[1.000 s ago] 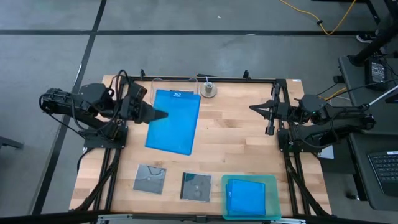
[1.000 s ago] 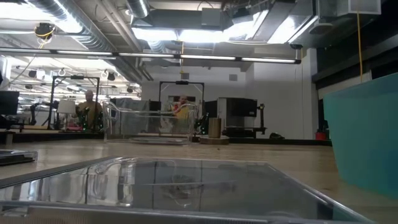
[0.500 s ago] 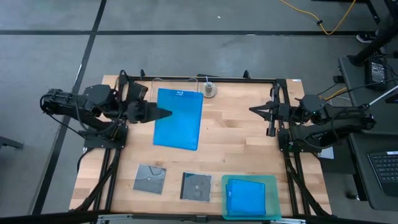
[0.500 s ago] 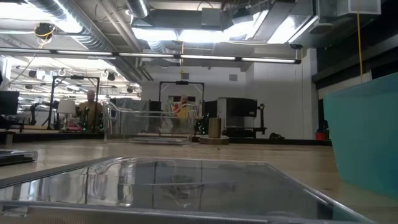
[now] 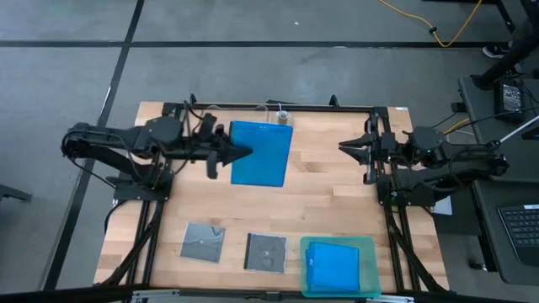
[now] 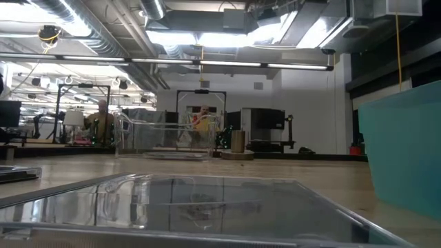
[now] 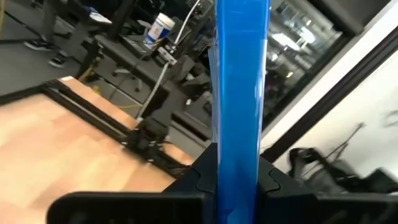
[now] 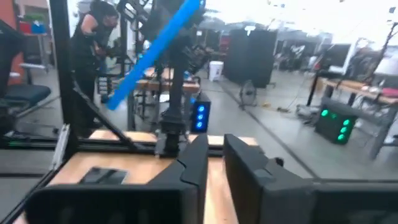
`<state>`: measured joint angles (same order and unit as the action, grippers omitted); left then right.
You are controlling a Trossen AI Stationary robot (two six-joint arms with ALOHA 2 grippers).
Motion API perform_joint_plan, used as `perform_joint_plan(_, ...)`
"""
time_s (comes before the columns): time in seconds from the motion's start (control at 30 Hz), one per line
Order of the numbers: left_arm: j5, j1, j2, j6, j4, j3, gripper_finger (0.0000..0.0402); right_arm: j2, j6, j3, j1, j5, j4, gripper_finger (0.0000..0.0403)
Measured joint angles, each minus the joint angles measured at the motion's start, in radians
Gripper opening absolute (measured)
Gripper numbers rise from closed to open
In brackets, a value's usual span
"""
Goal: Pick & place jewel cases by type
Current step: Put the blue cd case into the green bin
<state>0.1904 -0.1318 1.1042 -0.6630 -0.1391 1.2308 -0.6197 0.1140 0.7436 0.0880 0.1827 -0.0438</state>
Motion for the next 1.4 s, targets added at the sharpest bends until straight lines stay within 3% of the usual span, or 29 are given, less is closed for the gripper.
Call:
perform_joint_plan(0.13, -0.051, 0.032, 0.052, 0.032, 0.0, 0.0, 0.002, -0.015, -0.065, 0.068, -0.012, -0.041, -0.107, 0.0092)
perform_joint_plan(0.3, -0.147, 0.062, 0.125, 0.064, 0.007, 0.0, 0.0018, -0.077, -0.114, 0.243, -0.034, -0.08, -0.38, 0.0135)
perform_joint_plan(0.5, -0.248, 0.098, 0.213, 0.086, 0.032, 0.0, 0.0018, -0.182, -0.108, 0.463, -0.052, -0.081, -0.633, 0.016)
perform_joint_plan(0.87, -0.42, 0.148, 0.315, 0.116, 0.154, 0.0, 0.0018, -0.309, -0.105, 0.621, -0.102, -0.11, -0.737, 0.0163)
perform_joint_plan(1.17, -0.382, 0.154, 0.317, 0.196, 0.225, 0.0, 0.0018, -0.371, -0.146, 0.627, -0.126, -0.168, -0.738, 0.0163)
perform_joint_plan(1.4, -0.185, 0.163, 0.311, 0.307, 0.254, 0.0, 0.0018, -0.402, -0.188, 0.627, -0.163, -0.174, -0.693, 0.0163)
